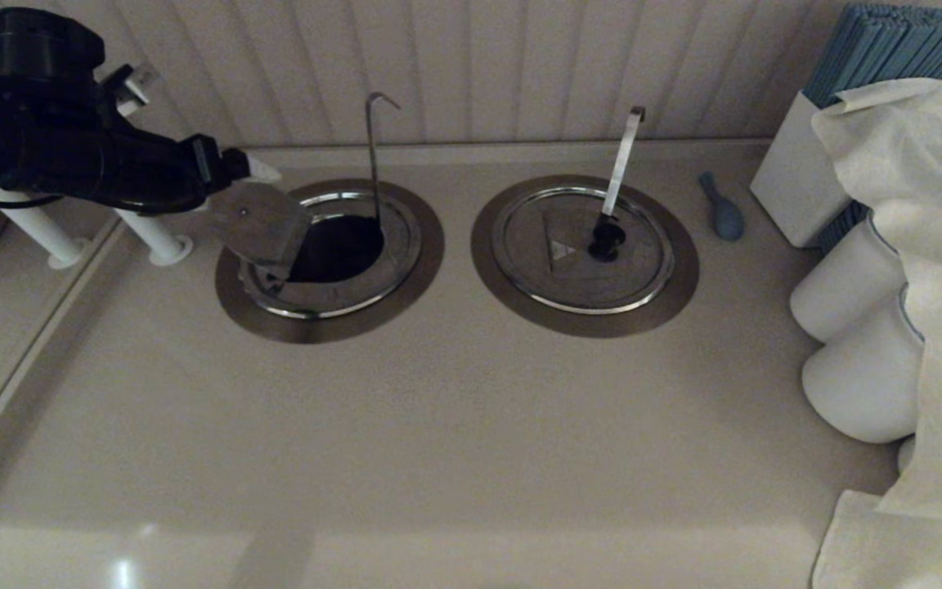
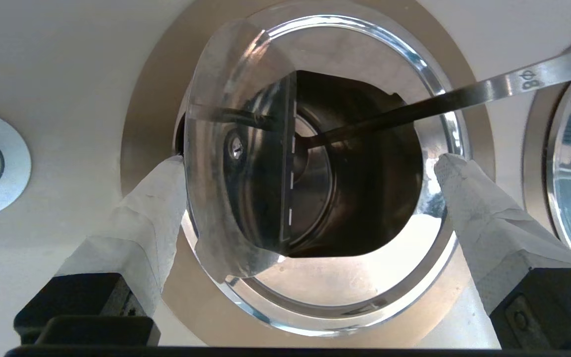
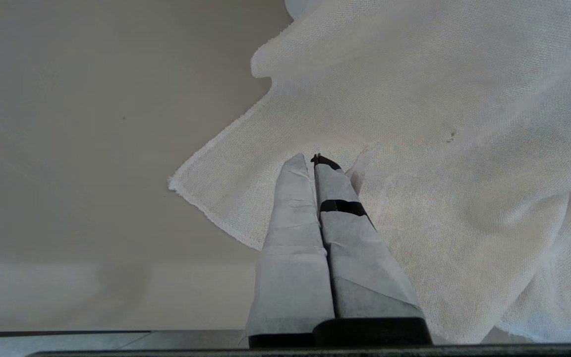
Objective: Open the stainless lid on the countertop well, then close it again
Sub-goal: Close the lid
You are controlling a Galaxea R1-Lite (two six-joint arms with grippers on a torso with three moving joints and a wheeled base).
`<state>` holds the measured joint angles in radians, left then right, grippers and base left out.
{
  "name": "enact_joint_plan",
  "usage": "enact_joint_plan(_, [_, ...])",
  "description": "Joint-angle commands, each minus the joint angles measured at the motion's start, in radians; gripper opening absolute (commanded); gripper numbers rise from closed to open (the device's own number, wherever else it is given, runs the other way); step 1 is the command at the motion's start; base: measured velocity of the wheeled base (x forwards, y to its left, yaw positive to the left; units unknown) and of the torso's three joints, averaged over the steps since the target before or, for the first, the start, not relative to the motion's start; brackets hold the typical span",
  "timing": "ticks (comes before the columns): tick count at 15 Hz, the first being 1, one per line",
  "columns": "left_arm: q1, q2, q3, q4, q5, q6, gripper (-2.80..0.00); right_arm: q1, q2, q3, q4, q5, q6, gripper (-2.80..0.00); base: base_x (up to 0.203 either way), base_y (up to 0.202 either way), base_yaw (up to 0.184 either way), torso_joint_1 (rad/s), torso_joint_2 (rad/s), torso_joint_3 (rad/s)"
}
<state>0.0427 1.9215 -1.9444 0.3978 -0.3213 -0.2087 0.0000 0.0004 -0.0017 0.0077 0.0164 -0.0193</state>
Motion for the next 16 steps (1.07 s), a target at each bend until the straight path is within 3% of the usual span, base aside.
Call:
enact_joint_plan(1, [-0.001,-0.006,0.002,0.003,-0.002,-0.001,0.00,0.000,0.000,0.000,0.000,0.000,-0.001,-2.80,0.000,0.000,0.000,0.000,0.00,0.000])
enact_joint_plan(16, [-0.073,-0.073,0.039,0.003,-0.004,-0.020,0.00,0.000,0.000,0.000,0.000,0.000,-0.001,-2.80,0.000,0.000,0.000,0.000,0.00,0.000])
